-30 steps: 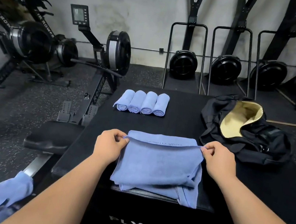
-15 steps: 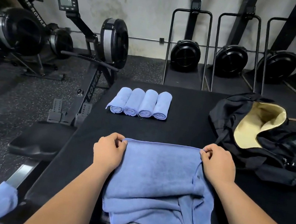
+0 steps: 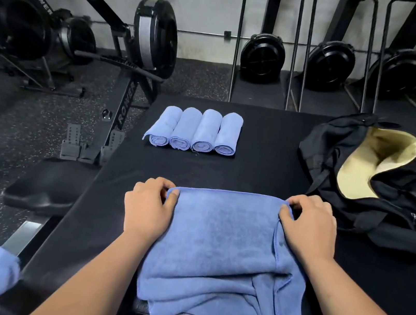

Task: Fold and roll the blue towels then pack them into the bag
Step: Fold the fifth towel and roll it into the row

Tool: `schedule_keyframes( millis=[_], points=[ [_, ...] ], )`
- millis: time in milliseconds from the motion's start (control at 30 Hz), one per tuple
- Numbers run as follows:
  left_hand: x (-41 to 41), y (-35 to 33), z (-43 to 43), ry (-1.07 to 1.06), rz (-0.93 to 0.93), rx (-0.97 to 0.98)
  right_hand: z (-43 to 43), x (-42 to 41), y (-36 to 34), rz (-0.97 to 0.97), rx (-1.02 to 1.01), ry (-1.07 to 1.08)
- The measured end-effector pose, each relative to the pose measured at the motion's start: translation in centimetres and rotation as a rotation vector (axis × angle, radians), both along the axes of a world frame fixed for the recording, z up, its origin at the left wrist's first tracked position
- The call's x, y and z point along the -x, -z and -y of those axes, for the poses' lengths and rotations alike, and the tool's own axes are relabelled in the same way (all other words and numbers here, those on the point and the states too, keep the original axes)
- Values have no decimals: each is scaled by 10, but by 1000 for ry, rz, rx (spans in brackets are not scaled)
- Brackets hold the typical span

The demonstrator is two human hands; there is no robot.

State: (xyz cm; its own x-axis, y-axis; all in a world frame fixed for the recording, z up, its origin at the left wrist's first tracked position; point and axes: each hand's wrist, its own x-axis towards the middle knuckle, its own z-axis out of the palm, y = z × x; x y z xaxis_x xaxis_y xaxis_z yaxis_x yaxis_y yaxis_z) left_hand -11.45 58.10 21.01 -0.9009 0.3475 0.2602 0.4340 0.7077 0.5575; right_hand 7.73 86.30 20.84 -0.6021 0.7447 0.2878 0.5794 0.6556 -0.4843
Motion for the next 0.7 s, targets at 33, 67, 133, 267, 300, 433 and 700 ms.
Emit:
schedule_keyframes(
  millis=[33, 67, 133, 267, 300, 433, 700],
  points=[
    [1, 0, 1, 8, -4, -25, 0, 0, 0, -10, 1, -11],
    [1, 0, 2, 16, -5, -57, 0, -1, 0, -25, -1, -22],
    [-1, 0, 3, 22, 8, -132, 0, -2, -1, -66, 4, -43],
    [-3, 0, 6, 33, 85, -275, -5, -3, 2, -160, 128, -50],
    [-3, 0, 7, 38, 117, -303, -6, -3, 3, -189, 150, -58],
    [2, 0, 8, 63, 221, -344, -13, -4, 2, -294, 285, -72],
    [1, -16, 24, 137, 285, -267, -17, -16, -18, -234, 343, -132]
  ],
)
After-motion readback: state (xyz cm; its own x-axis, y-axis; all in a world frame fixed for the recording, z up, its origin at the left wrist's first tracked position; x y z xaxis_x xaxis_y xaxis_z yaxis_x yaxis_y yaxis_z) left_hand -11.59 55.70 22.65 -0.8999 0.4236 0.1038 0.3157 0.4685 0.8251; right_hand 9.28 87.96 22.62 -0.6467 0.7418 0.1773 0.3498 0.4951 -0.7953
